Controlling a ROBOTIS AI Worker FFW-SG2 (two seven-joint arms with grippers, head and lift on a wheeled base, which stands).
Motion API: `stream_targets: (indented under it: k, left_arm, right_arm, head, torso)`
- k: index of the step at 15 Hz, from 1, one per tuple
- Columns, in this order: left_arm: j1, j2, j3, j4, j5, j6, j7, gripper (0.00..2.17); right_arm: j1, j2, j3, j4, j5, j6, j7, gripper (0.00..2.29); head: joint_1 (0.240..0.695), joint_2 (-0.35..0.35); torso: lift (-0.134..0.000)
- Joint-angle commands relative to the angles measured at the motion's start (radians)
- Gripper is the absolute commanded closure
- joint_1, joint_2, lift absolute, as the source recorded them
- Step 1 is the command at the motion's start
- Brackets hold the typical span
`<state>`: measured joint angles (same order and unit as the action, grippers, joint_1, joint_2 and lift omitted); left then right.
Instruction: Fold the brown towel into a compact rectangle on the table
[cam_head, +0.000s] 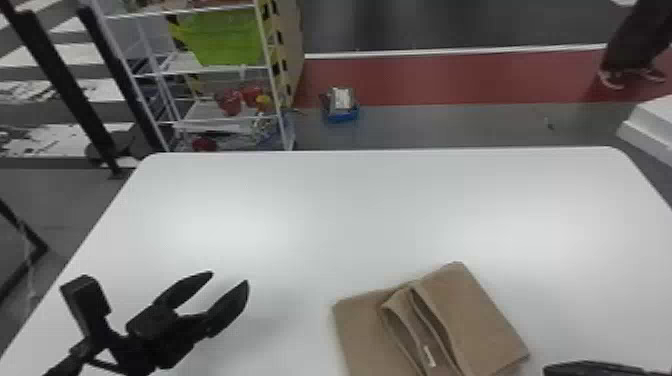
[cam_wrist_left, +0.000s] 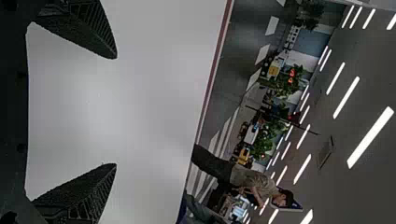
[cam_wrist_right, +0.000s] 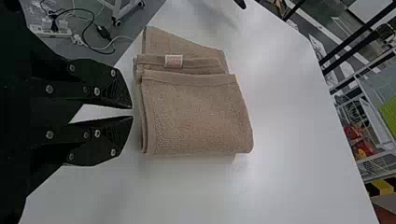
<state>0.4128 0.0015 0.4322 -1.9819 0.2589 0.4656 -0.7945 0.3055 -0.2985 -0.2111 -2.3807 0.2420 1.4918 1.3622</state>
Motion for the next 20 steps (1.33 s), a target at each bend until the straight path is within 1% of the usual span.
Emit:
stream_targets:
  k: [1,5,7,8,9,11,12,13,17,19,20]
  left_arm:
    - [0.004,-0.004,0.0,0.0,0.0,0.0,-0.002,0.05]
    - [0.004,-0.004,-0.001,0.0,0.0,0.0,-0.002,0.05]
    - [0.004,-0.004,-0.003,0.0,0.0,0.0,-0.002,0.05]
    - [0.004,-0.004,-0.003,0.001,0.0,0.0,-0.002,0.05]
    - [0.004,-0.004,-0.001,0.001,0.0,0.0,-0.003,0.05]
    - [0.003,-0.004,0.002,0.005,-0.001,-0.003,-0.003,0.05]
    - [0.001,-0.004,0.005,0.008,-0.001,-0.003,-0.003,0.05]
    - [0.0,-0.004,0.005,0.009,-0.001,-0.003,-0.003,0.05]
    - [-0.006,-0.004,0.0,0.014,-0.001,-0.003,-0.003,0.05]
    - [-0.005,-0.004,-0.001,0.014,-0.001,-0.003,-0.003,0.05]
    - [-0.006,-0.004,-0.003,0.014,-0.001,-0.003,-0.003,0.05]
  right_arm:
    - [-0.011,-0.001,0.022,0.02,0.025,-0.001,0.005,2.16]
    - [-0.089,0.001,0.145,0.1,0.135,0.048,0.005,2.16]
    - [-0.126,0.01,0.2,0.133,0.16,0.048,0.005,2.16]
    - [-0.158,0.019,0.231,0.166,0.181,0.048,0.005,2.16]
    - [-0.19,0.021,0.268,0.198,0.215,0.06,0.005,2.16]
    - [-0.24,0.032,0.292,0.247,0.227,0.063,0.0,2.16]
    - [-0.263,0.041,0.297,0.268,0.227,0.06,-0.023,2.16]
    - [-0.298,0.058,0.297,0.301,0.227,0.057,-0.04,2.16]
    - [-0.445,0.108,0.311,0.431,0.229,0.045,-0.109,2.16]
    - [-0.52,0.141,0.332,0.514,0.233,0.02,-0.146,2.16]
    - [-0.556,0.164,0.337,0.549,0.238,0.002,-0.161,2.16]
  head:
    - [0.695,0.103]
    - [0.695,0.106]
    - [0.695,0.118]
    - [0.695,0.125]
    - [0.695,0.132]
    - [0.695,0.147]
    - [0.695,0.155]
    - [0.695,0.158]
    - [0.695,0.154]
    - [0.695,0.151]
    - [0.695,0.152]
  torso:
    - [-0.134]
    - [-0.134]
    - [-0.134]
    - [-0.134]
    - [-0.134]
    - [-0.134]
    - [-0.134]
    - [-0.134]
    - [-0.134]
    - [-0.134]
    - [-0.134]
